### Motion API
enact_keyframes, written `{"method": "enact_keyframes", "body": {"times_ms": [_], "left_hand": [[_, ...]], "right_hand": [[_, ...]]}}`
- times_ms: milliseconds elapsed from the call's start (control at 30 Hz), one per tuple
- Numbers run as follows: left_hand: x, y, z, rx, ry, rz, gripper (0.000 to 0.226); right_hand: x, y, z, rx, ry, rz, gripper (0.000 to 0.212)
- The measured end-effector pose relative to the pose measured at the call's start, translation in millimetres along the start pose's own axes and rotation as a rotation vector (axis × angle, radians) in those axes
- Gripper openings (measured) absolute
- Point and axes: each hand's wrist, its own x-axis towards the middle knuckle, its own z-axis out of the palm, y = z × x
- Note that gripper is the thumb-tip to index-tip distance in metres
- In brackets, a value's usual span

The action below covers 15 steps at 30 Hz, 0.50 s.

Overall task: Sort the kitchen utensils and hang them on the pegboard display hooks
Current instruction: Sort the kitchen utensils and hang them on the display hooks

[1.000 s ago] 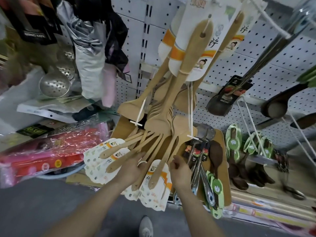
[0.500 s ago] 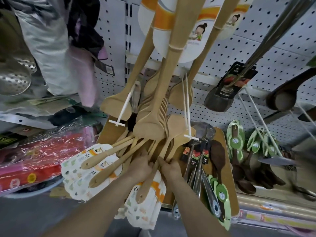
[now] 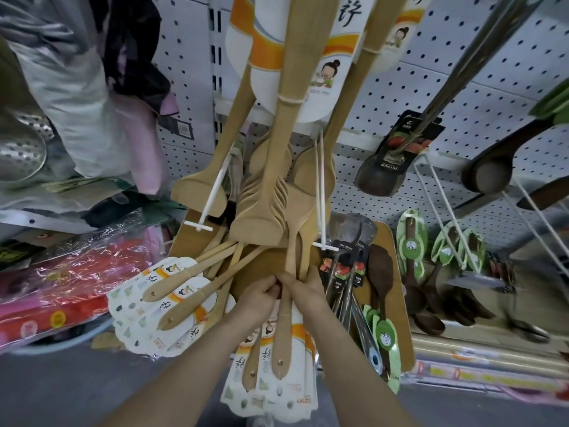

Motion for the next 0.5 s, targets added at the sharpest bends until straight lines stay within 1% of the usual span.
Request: {"method": "enact_keyframes", "body": {"times_ms": [67, 200, 300, 367, 400, 500], "left_hand": [[-10.5, 2.8, -1.7, -0.003, -0.025, 0.009, 0.027], [-37.5, 6.6, -2.4, 0.124, -0.095, -0.017, 0.028], [-57.7, 10.5, 0.1, 0.251, -0.128, 0.014, 0.032], [-70.2, 15.9, 2.7, 0.324, -0.095, 0.093, 0.035], [-76.8, 18.8, 3.6, 0.385, -0.055, 0.16, 0.041], [-95.3, 26.4, 5.5, 0.616, 0.053, 0.427, 0.072]], "right_hand": [[-9.9, -0.6, -7.5, -0.032, 0.004, 0.025, 0.06], [-34.8, 8.4, -22.6, -0.114, -0.033, 0.061, 0.068], [-55.2, 13.5, -35.3, -0.191, -0.066, 0.036, 0.066], [-68.6, 14.8, -43.6, -0.312, -0.077, 0.03, 0.063], [-76.4, 14.8, -48.3, -0.364, -0.077, 0.027, 0.062], [-108.1, 11.5, -62.4, -0.574, -0.115, -0.006, 0.059]]}}
